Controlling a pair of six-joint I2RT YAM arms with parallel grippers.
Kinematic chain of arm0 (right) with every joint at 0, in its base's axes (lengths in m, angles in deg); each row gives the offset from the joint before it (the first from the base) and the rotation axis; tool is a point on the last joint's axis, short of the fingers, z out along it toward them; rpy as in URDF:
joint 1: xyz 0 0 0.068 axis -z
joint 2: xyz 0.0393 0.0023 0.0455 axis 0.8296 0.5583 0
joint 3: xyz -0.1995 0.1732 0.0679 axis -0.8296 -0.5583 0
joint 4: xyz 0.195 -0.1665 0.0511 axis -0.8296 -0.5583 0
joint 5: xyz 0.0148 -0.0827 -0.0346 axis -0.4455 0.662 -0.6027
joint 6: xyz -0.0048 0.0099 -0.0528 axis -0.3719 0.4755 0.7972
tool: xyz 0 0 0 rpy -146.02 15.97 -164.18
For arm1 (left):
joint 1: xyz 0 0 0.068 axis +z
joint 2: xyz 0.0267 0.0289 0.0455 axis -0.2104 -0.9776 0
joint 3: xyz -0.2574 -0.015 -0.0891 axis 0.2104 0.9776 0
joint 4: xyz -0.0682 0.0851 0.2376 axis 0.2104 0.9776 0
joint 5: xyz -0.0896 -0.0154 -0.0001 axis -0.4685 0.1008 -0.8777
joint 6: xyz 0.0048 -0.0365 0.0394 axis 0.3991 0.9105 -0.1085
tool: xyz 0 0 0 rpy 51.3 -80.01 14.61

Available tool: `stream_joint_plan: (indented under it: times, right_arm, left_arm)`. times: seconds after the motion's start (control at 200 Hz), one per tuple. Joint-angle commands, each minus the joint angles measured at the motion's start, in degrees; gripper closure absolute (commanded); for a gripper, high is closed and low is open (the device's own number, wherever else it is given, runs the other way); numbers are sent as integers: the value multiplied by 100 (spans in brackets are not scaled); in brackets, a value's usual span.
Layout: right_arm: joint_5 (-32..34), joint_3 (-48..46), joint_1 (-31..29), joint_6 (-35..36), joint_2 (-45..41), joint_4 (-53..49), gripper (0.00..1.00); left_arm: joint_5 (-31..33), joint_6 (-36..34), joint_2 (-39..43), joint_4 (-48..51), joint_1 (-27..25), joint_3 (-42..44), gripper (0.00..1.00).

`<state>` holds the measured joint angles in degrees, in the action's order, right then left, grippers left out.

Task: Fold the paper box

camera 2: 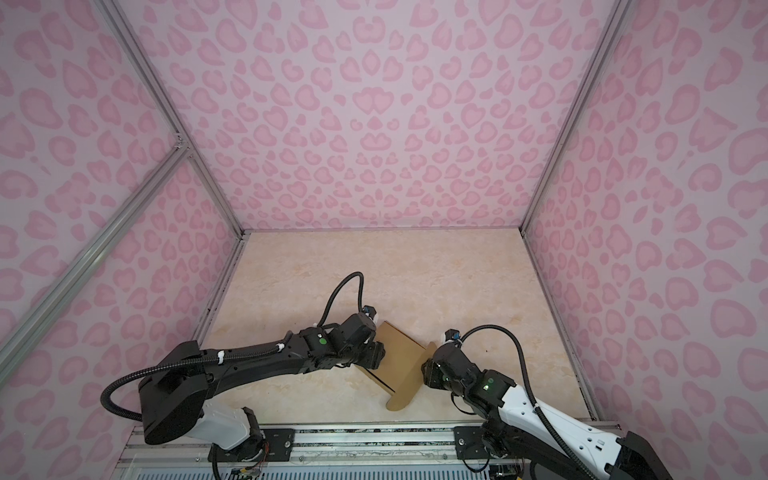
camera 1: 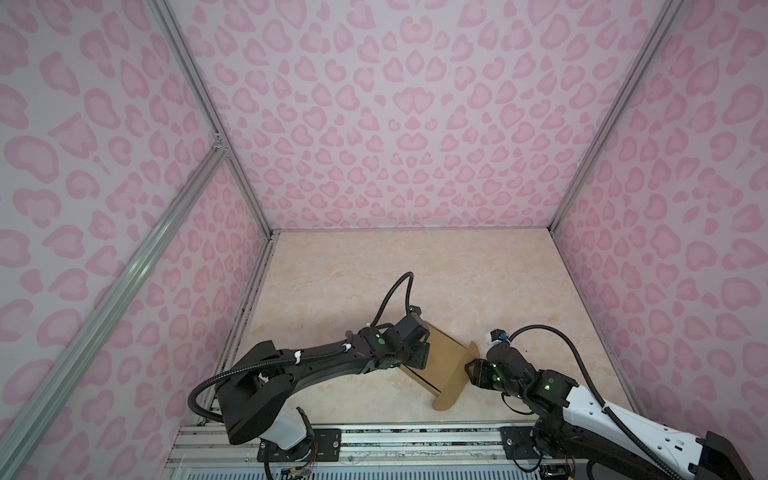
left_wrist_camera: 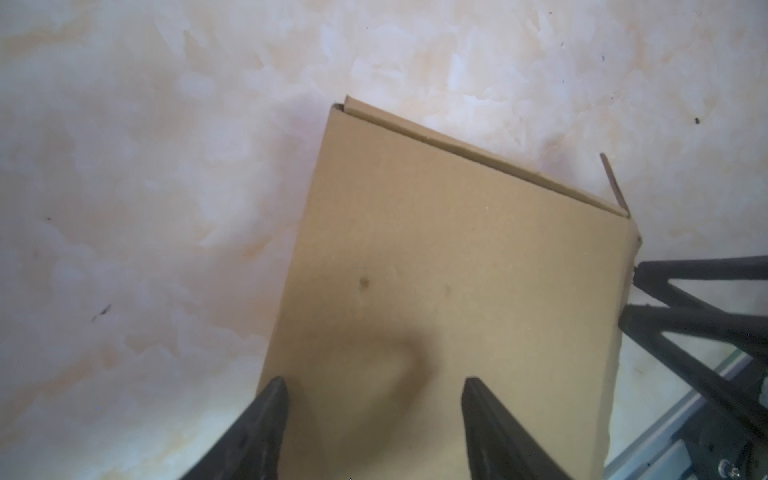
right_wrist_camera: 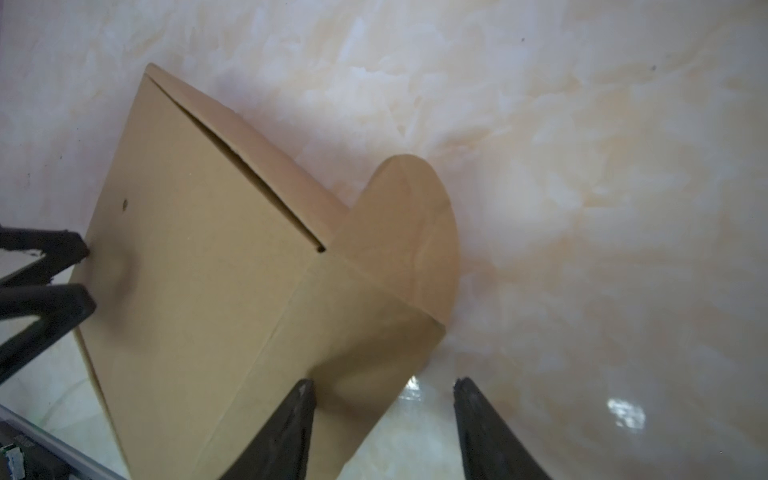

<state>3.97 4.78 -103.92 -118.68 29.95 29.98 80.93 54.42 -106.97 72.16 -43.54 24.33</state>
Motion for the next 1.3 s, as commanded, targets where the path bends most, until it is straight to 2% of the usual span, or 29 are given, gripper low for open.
stream_joint_plan:
  times: [0.0, 0.135, 0.26, 0.41, 0.555, 0.71, 0.815, 1.065, 1.21, 1.295]
  right_arm:
    - [162, 2, -322, -308, 169, 283, 42]
    - [345, 147, -789, -475, 481, 472, 41]
    - [368, 432, -975, -411, 632, 396, 40]
    - [551, 841, -974, 6, 414, -362, 40]
    - [744, 1158, -948, 399, 300, -1160, 40]
    - [733, 1382, -835, 672, 73, -1696, 38]
    - [716, 1542, -582, 944, 85, -1824, 39]
    - [-281, 1618, 238, 1696, 808, -684, 40]
    - [-339, 1562, 352, 1945, 928, -251, 39]
    - [-638, 1472, 503, 1967, 1009, -64, 38]
  left_arm:
    - [-75, -603, -34, -89, 150, -214, 31]
    - [-179, -977, -59, -176, 565, -525, 30]
    - [-317, -1245, 192, -241, 911, -652, 31]
    - [-331, -1220, 1144, -43, 1106, -386, 30]
    - [-686, -660, 2118, 61, 1121, 446, 29]
    - [-1139, 133, 2997, -119, 1088, 1508, 29]
    - [-1246, 469, 3274, -245, 954, 1852, 29]
    - [-1171, 794, 2868, -479, 229, 1904, 30]
    - [-1179, 1022, 2866, -682, 145, 2120, 30]
    - [-1213, 1202, 2947, -915, 119, 2293, 30]
